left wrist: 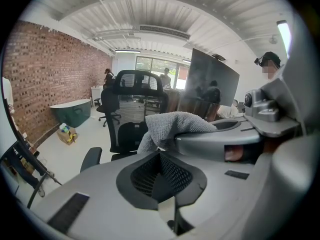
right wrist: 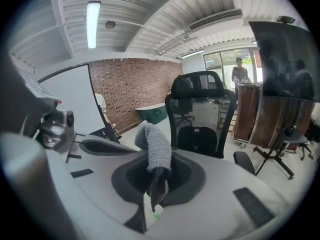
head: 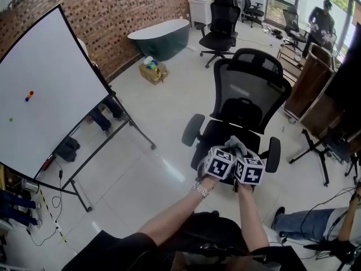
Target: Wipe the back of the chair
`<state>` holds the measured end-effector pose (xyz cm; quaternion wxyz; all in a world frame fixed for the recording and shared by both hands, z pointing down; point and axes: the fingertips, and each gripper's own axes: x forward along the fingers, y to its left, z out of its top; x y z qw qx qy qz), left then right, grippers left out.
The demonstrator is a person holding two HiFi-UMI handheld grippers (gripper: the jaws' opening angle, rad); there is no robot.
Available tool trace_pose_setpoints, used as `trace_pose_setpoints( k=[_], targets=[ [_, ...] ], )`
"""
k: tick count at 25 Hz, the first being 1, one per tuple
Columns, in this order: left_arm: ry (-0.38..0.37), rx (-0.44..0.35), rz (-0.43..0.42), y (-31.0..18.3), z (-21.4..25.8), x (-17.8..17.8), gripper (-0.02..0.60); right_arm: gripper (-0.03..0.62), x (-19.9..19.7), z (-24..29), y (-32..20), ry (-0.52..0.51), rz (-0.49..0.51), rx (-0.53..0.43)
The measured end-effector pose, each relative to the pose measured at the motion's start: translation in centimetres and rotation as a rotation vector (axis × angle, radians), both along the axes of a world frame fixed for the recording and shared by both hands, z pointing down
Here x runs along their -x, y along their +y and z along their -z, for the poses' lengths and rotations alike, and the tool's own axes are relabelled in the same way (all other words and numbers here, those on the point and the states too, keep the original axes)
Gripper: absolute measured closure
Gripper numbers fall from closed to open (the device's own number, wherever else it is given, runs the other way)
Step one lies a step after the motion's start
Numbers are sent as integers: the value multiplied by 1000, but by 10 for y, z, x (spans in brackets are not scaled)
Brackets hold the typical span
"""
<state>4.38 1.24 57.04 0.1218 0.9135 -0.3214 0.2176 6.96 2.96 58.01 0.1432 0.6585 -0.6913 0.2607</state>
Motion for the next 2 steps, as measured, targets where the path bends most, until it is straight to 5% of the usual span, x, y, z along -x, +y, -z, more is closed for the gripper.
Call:
trace_pose_setpoints(
  k=[2],
  targets=[
    [-1, -11, 3, 0, 4, 1, 578, 569, 1, 3, 0, 0, 6, -6]
  ],
)
